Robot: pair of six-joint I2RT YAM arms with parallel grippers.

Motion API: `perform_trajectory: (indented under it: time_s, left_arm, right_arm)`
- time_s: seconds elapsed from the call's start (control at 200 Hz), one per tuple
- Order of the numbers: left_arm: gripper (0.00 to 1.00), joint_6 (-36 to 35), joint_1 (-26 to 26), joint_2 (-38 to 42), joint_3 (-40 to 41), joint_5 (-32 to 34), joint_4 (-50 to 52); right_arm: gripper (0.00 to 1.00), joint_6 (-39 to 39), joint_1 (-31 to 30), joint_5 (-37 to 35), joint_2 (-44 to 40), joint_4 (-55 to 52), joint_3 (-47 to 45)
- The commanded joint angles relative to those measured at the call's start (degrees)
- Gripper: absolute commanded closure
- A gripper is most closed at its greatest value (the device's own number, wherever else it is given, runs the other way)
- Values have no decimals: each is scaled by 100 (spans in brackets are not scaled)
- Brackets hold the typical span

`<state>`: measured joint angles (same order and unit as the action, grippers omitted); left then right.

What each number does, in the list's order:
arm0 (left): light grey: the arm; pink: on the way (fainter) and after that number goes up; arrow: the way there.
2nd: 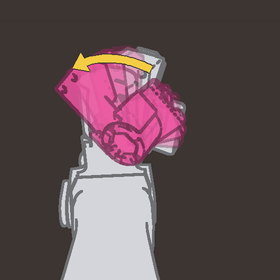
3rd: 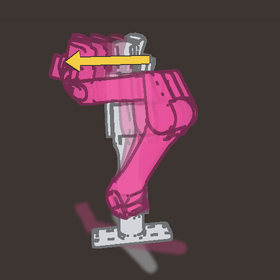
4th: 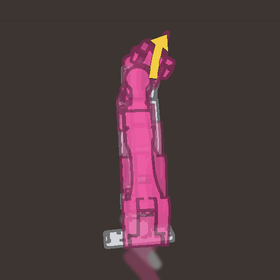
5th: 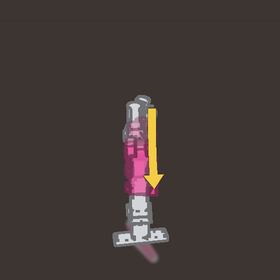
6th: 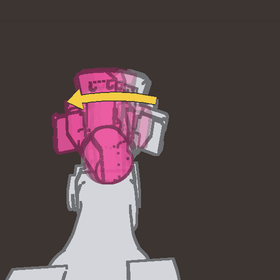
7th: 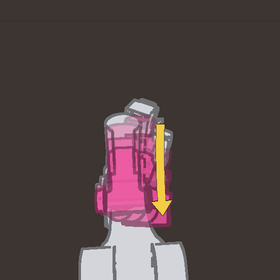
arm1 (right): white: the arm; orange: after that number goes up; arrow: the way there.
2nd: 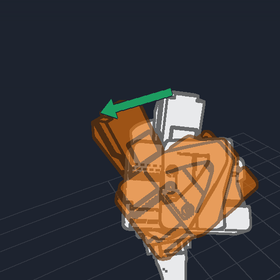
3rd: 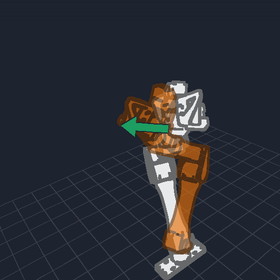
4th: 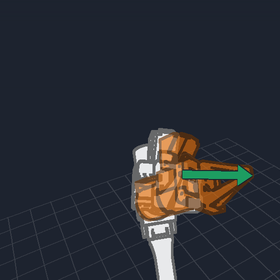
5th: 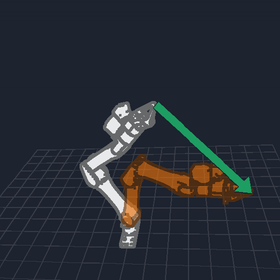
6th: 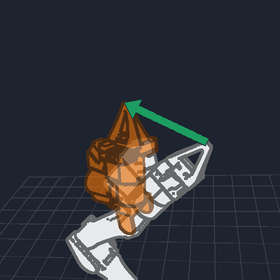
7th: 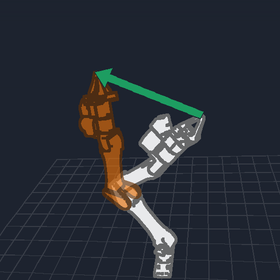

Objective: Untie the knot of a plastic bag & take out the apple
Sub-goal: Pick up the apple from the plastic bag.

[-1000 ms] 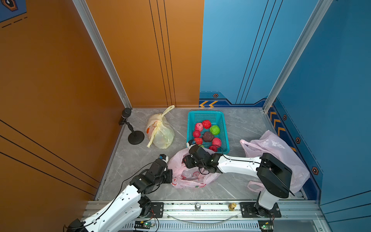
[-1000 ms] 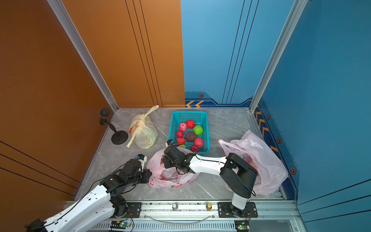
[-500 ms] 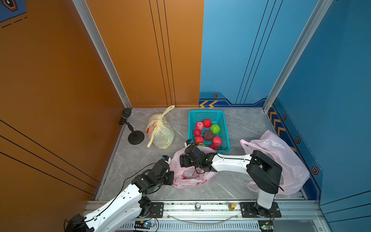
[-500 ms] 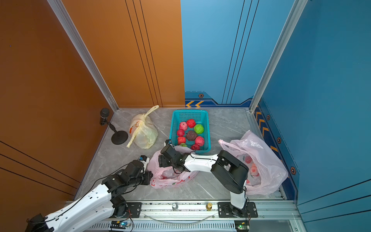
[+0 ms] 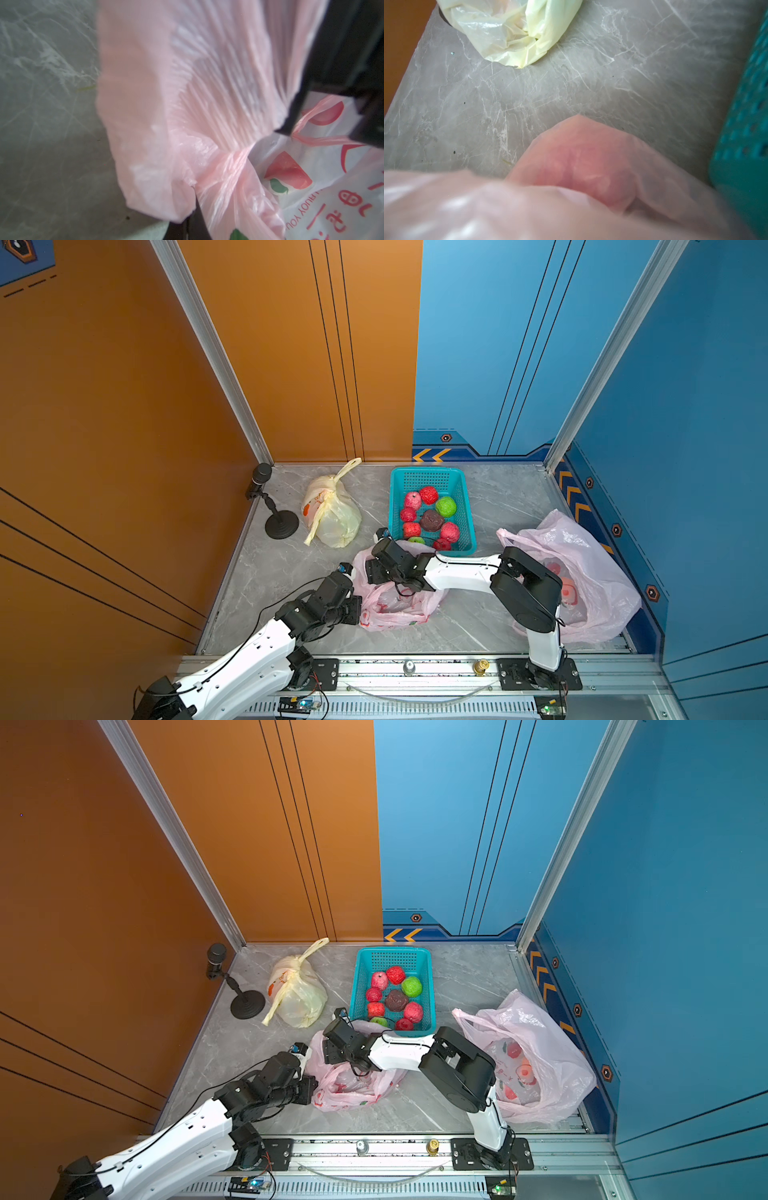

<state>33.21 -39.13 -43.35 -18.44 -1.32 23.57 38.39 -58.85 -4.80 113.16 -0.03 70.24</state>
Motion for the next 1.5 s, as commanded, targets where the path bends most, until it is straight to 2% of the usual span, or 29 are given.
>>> perform_trajectory:
  time_s: [0.0, 0.16, 0.3, 0.456, 0.566, 0.796, 0.931, 1.071, 1.176, 1.332, 1.497]
  left_arm:
    - [100, -56, -59, 52, -156, 168, 10]
    - [100, 111, -50, 321, -284, 713, 396]
    - [100, 220, -25, 663, -453, 1242, 801]
    - [100, 287, 29, 927, -634, 1591, 1146]
    - [100, 309, 55, 957, -697, 1706, 1239]
    - [100, 353, 55, 899, -785, 1854, 1237]
    - [100, 331, 59, 959, -804, 1805, 1222]
    - [69, -52, -36, 1380, -859, 1511, 1158]
    - [53, -280, -136, 2014, -919, 1511, 1158]
    - [47, -548, -216, 2547, -1012, 1339, 1149]
    - [44, -772, -403, 2228, -1009, 918, 875]
  right_arm:
    - [36, -171, 75, -42, -39, -133, 32]
    - [43, -570, 187, 163, -683, -152, -307]
    - [43, -1198, 289, 526, -1233, -849, -289]
    - [43, -1905, 522, 1540, -1641, -1765, -179]
    - [42, -2444, 638, 2325, -1885, -2408, -110]
    - [42, -3338, 647, 3096, -1982, -3850, 206]
    - [41, -3500, 595, 2956, -2007, -4034, 210]
    - [42, -3263, 603, 2504, -1864, -3980, 334]
    - [42, -3073, 646, 2249, -1669, -4023, 504]
    - [42, -2978, 730, 2278, -1407, -4159, 709]
    - [42, -3015, 772, 2355, -1238, -4293, 832]
